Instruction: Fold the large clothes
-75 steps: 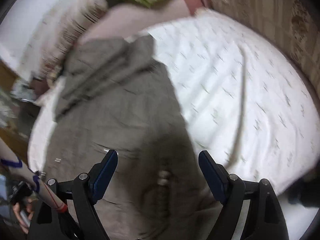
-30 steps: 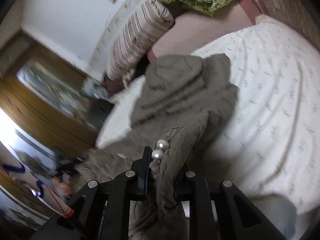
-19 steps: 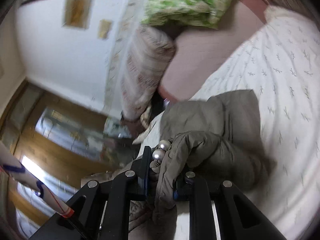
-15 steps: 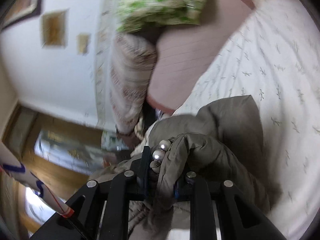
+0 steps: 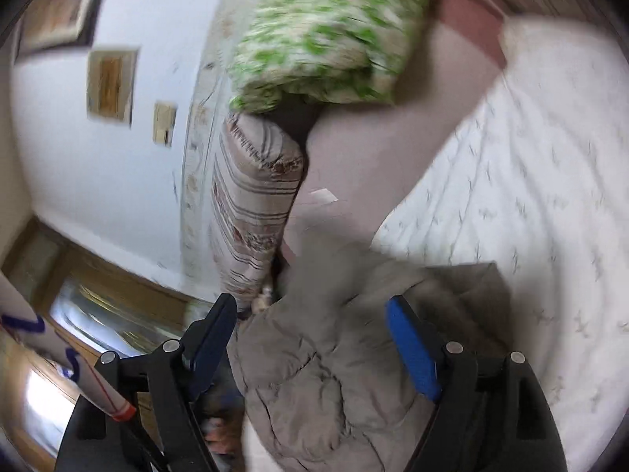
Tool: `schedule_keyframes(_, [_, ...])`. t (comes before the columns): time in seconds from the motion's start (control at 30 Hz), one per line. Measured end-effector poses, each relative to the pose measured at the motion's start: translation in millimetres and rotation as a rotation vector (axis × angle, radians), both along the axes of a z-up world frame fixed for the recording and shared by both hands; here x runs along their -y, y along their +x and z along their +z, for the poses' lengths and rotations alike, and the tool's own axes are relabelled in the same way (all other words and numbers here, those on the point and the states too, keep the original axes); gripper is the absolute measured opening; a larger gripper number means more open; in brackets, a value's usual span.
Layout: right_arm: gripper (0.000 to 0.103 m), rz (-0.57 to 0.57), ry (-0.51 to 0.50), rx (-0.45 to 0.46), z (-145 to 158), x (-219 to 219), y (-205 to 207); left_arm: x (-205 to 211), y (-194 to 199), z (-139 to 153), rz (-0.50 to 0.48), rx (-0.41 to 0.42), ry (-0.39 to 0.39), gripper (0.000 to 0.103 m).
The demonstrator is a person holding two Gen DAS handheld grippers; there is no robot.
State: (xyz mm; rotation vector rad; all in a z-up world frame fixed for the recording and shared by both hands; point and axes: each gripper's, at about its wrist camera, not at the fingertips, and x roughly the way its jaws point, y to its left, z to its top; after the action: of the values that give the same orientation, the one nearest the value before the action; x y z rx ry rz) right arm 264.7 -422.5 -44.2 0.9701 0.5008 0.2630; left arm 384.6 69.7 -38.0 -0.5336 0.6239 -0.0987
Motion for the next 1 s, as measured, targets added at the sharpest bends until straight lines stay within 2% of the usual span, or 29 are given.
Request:
schedule_keyframes(0.07, [0.084, 0.079, -0.147, 0.015, 23, -47, 3, 37, -14, 1, -0.079, 0.024, 0.075, 0.071])
schedule_keyframes(0.17, [0.084, 0.191, -0.307, -0.003, 35, -124, 31, 105, -35, -7, -0.198, 0.057, 0.287, 0.071])
schedule_keyframes(0.23, [0.081, 0.268, -0.371, -0.044, 27, -167, 49, 138, -36, -21, -0.235, 0.045, 0.403, 0.071])
schedule_keyframes(0.3, [0.079, 0.277, -0.497, -0.12, 9, -192, 61, 161, -24, -40, -0.226, 0.04, 0.547, 0.071])
schedule_keyframes(0.37, [0.071, 0.244, -0.647, -0.244, -26, -202, 79, 173, 1, -64, -0.222, -0.035, 0.649, 0.071])
schedule_keyframes(0.4, [0.071, 0.247, -0.655, -0.29, -40, -198, 88, 173, 19, -81, -0.234, -0.112, 0.642, 0.071])
schedule_keyframes(0.47, [0.068, 0.267, -0.626, -0.347, -68, -187, 104, 159, 44, -103, -0.23, -0.201, 0.511, 0.072])
schedule_keyframes(0.5, [0.068, 0.267, -0.636, -0.361, -76, -184, 109, 151, 53, -109, -0.23, -0.211, 0.451, 0.073])
schedule_keyframes(0.53, [0.067, 0.264, -0.656, -0.37, -83, -182, 115, 149, 58, -111, -0.241, -0.204, 0.435, 0.073])
schedule_keyframes(0.63, [0.067, 0.261, -0.663, -0.37, -87, -177, 123, 146, 61, -113, -0.255, -0.217, 0.451, 0.073])
schedule_keyframes(0.73, [0.068, 0.274, -0.66, -0.344, -80, -178, 120, 129, 51, -101, -0.221, -0.231, 0.394, 0.073])
schedule_keyframes(0.8, [0.069, 0.269, -0.579, -0.279, -54, -166, 101, 120, 46, -90, -0.212, -0.235, 0.39, 0.073])
schedule_keyframes(0.83, [0.07, 0.25, -0.572, -0.247, -43, -159, 92, 112, 44, -82, -0.196, -0.231, 0.408, 0.073])
schedule_keyframes(0.93, [0.099, 0.105, -0.665, -0.192, -13, -115, 70, 72, 44, -63, -0.103, -0.171, 0.465, 0.073])
schedule_keyframes(1.0, [0.099, 0.06, -0.668, -0.238, -19, -85, 68, 34, 52, -63, -0.045, -0.193, 0.427, 0.074])
